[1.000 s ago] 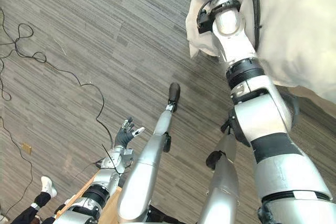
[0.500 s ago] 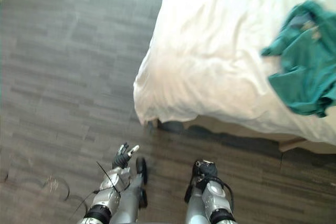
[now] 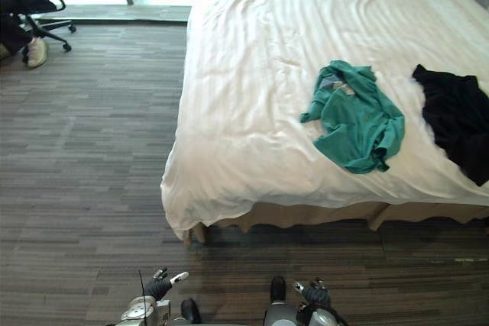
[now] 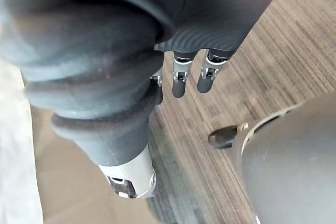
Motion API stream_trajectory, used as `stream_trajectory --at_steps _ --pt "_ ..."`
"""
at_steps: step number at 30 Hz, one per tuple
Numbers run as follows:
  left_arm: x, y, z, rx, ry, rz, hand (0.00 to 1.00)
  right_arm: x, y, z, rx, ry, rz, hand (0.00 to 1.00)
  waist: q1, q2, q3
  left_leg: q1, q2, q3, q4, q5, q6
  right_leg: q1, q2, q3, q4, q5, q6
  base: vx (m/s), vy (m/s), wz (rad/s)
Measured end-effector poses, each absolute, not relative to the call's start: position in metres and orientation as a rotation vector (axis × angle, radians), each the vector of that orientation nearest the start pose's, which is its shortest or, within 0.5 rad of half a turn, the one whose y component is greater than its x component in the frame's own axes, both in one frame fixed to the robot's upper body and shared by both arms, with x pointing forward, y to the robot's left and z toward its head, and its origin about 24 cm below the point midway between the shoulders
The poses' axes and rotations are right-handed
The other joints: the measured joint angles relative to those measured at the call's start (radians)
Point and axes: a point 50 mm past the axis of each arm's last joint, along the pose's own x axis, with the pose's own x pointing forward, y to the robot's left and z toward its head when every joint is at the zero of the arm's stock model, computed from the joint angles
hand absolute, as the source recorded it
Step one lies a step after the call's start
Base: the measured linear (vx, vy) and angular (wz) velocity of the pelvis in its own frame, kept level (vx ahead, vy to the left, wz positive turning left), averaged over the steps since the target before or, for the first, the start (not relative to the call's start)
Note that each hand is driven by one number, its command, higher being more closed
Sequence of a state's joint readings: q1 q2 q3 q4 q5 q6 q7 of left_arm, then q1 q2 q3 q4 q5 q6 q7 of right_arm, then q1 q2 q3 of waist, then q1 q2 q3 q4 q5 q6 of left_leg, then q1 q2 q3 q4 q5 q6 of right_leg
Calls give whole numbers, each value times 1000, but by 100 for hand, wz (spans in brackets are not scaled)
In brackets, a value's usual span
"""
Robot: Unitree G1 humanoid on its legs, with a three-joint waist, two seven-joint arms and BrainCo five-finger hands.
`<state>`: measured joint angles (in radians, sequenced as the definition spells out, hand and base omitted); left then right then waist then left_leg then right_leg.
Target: Tidy the bed and pick cloth on bed and put in laundry
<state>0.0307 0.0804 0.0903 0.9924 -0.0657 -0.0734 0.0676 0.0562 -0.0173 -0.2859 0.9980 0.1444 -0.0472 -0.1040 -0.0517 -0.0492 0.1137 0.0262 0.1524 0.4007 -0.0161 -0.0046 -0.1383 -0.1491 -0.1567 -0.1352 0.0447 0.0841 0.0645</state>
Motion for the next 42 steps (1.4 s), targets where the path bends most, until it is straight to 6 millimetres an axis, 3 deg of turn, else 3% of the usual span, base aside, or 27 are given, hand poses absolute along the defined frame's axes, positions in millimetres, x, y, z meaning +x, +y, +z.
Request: stream_trajectory --at_steps 4,5,6,11,14,15,16,17,18,19,20,21,22,23,24,26,28,29,30,31,32,33,34,37,39,41,42 --pt "121 197 -150 22 969 220 0 106 -202 -155 199 1005 -467 0 5 -1 -13 34 24 91 18 -36 -13 34 9 -73 -100 46 -43 61 -26 -77" --pt "116 195 -152 29 984 214 0 104 -203 -156 198 1009 -477 0 3 -2 -13 55 25 116 21 -37 -17 52 13 -62 -135 83 -15 101 -28 -77" --pt "113 193 -154 27 996 210 0 101 -207 -156 190 1013 -486 0 3 7 -14 69 28 134 29 -42 -18 59 19 -47 -144 97 1 101 -29 -60" --pt "113 181 -155 0 1003 195 0 96 -223 -154 142 1016 -506 0 -20 67 10 107 53 170 152 -83 -21 88 32 27 -143 96 1 60 -12 -60" --pt "113 176 -156 -12 1000 190 0 98 -235 -151 103 1007 -511 0 -18 88 18 42 57 18 390 -94 -8 59 24 156 -120 74 8 -31 -29 -127" --pt "111 171 -156 -31 997 194 0 100 -244 -148 70 997 -516 0 -18 109 18 16 38 -103 479 -93 -5 20 38 232 -96 66 17 -26 47 -144" --pt "109 170 -157 -43 1000 202 0 102 -247 -146 56 991 -513 0 -18 118 22 5 27 -149 504 -89 0 7 47 266 -87 66 17 -31 81 -192" --pt "106 171 -157 -62 999 231 0 106 -249 -145 32 985 -497 0 -19 121 22 -2 -6 -220 533 -83 78 -18 66 331 -81 64 16 -14 82 -156" --pt "105 173 -157 -68 1000 248 0 108 -249 -144 19 984 -485 0 -20 119 22 -3 -25 -260 548 -76 116 -27 75 362 -83 60 12 -36 88 -215" --pt "102 174 -158 -78 1005 275 0 115 -244 -144 15 976 -459 0 -23 118 23 -3 -66 -365 577 -57 183 -39 99 406 -103 17 25 -47 77 -181" --pt "102 171 -158 -83 1005 278 0 116 -243 -144 12 978 -454 0 -15 137 14 -4 -63 -405 581 -51 202 -56 122 413 -88 -1 19 -50 86 -224" --pt "102 170 -158 -83 996 280 0 123 -240 -143 5 971 -432 0 -18 149 18 7 -77 -473 598 -62 203 -149 176 414 146 23 -53 -1 45 -175" --pt "105 175 -156 -72 979 285 0 121 -233 -146 8 985 -404 0 -28 111 20 21 -127 -537 614 -59 209 -161 191 444 173 -42 -7 18 23 -170" --pt "106 172 -155 -76 974 280 0 121 -231 -146 7 985 -396 0 -19 111 15 21 -137 -578 618 -84 199 -164 206 481 149 -45 -10 20 69 -139" --pt "111 164 -154 -88 959 257 0 125 -231 -144 3 971 -391 0 -21 125 4 25 -135 -617 594 -156 165 -163 225 517 103 -25 -8 0 101 -112" --pt "126 153 -150 -87 922 211 0 127 -230 -144 8 962 -386 0 -46 117 13 42 -134 -601 496 -267 117 -156 240 564 77 31 6 -22 147 -96" --pt "143 152 -144 -70 873 184 0 136 -220 -141 24 928 -362 0 -41 94 25 70 -128 -521 387 -345 110 -146 266 662 71 70 37 -127 165 -143" --pt "152 159 -138 -43 832 179 0 147 -210 -136 38 875 -341 0 -47 57 43 57 -142 -465 341 -365 116 -148 269 692 38 101 50 -171 137 -134" --pt "153 161 -137 -39 822 183 0 149 -207 -134 41 861 -336 0 -43 54 41 59 -146 -453 335 -373 122 -155 266 686 17 85 28 -263 143 -157" --pt "160 168 -133 -26 793 197 0 156 -204 -129 47 818 -337 0 -40 50 46 73 -144 -383 278 -385 136 -180 224 522 -24 70 -53 -197 82 -121" --pt "161 170 -132 -29 789 208 0 159 -200 -126 50 800 -328 0 -37 52 57 72 -139 -345 260 -378 155 -204 198 413 -22 34 -88 -317 126 -185" --pt "162 177 -131 -34 784 250 0 162 -191 -125 63 787 -311 0 -10 48 72 74 -132 -244 242 -368 170 -277 160 172 136 -2 -99 -266 106 -183" --pt "157 179 -133 -38 799 271 0 153 -188 -130 67 815 -310 0 11 50 72 94 -124 -174 229 -364 175 -295 116 11 353 -73 -113 -239 158 -186" --pt "132 180 -142 -37 865 283 0 130 -189 -137 37 868 -312 0 13 48 60 118 -126 -76 238 -362 179 -187 55 -8 643 -267 -80 -92 136 -125" --pt "126 183 -145 -29 889 289 0 127 -187 -139 37 881 -310 0 14 18 45 88 -142 -44 259 -362 179 -169 33 21 651 -296 -55 -22 17 -74" --pt "121 181 -149 -33 925 284 0 122 -188 -142 44 892 -324 0 13 32 43 82 -153 -45 284 -332 183 -120 43 34 536 -294 -56 1 8 -58" --pt "121 180 -149 -35 932 281 0 119 -190 -144 44 908 -337 0 14 31 35 46 -159 -56 357 -300 172 -47 36 65 399 -282 -36 4 11 -40"
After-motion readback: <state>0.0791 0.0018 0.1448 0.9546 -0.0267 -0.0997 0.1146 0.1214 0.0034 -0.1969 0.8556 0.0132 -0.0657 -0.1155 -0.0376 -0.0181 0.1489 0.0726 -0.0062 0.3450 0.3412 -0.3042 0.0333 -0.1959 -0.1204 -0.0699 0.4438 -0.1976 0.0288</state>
